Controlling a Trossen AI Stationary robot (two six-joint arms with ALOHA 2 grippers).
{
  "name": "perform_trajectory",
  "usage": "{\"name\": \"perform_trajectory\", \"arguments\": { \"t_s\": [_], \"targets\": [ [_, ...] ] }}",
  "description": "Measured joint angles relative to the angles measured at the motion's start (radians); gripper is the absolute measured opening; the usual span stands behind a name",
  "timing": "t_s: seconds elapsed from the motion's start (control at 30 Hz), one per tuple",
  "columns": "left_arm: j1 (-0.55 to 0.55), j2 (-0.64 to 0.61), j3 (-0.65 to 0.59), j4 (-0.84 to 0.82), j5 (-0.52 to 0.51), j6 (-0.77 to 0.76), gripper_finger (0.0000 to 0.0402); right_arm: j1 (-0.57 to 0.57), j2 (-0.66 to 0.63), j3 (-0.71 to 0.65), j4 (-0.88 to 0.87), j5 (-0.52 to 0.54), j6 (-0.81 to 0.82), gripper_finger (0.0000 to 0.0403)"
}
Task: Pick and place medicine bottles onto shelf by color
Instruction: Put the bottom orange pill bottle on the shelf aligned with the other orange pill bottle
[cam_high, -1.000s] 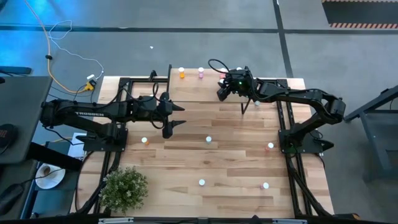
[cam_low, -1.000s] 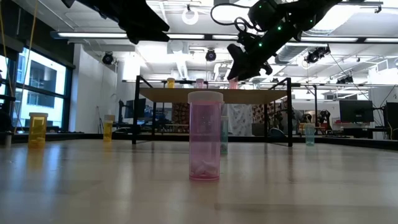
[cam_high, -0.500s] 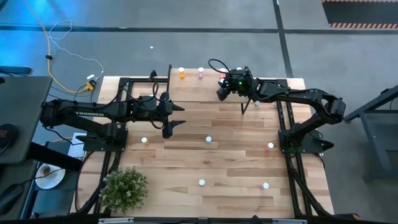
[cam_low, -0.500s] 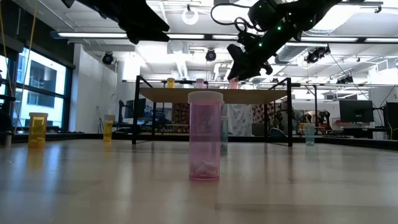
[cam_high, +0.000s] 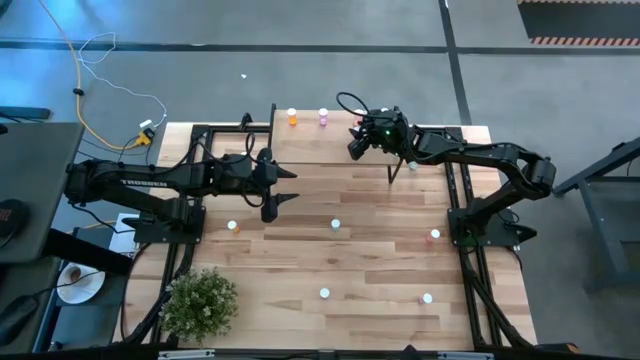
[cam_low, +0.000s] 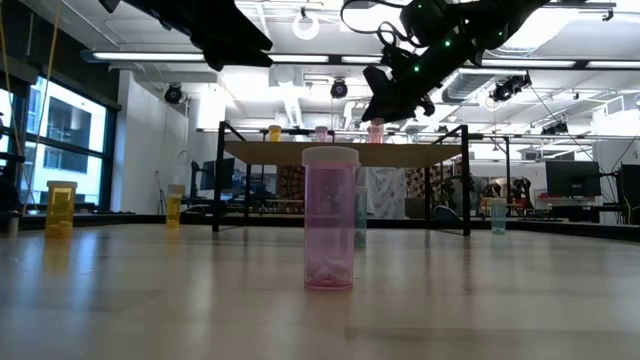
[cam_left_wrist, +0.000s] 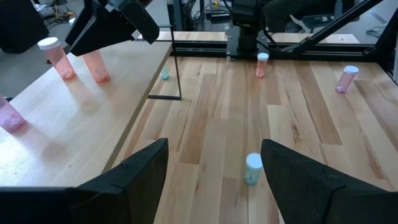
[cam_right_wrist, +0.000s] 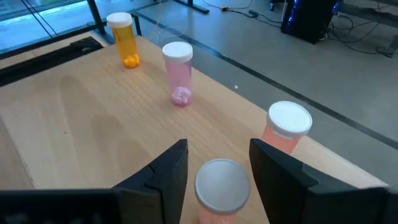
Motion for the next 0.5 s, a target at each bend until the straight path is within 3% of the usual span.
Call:
{"name": "perform_trajectory", "arguments": {
  "t_s": [0.5],
  "targets": [
    [0.000,0.000,0.001,0.000,0.001,0.000,0.0246,0.007,-0.108,0.000,0.016,0.001,-0.045,0.0164]
  ]
}}
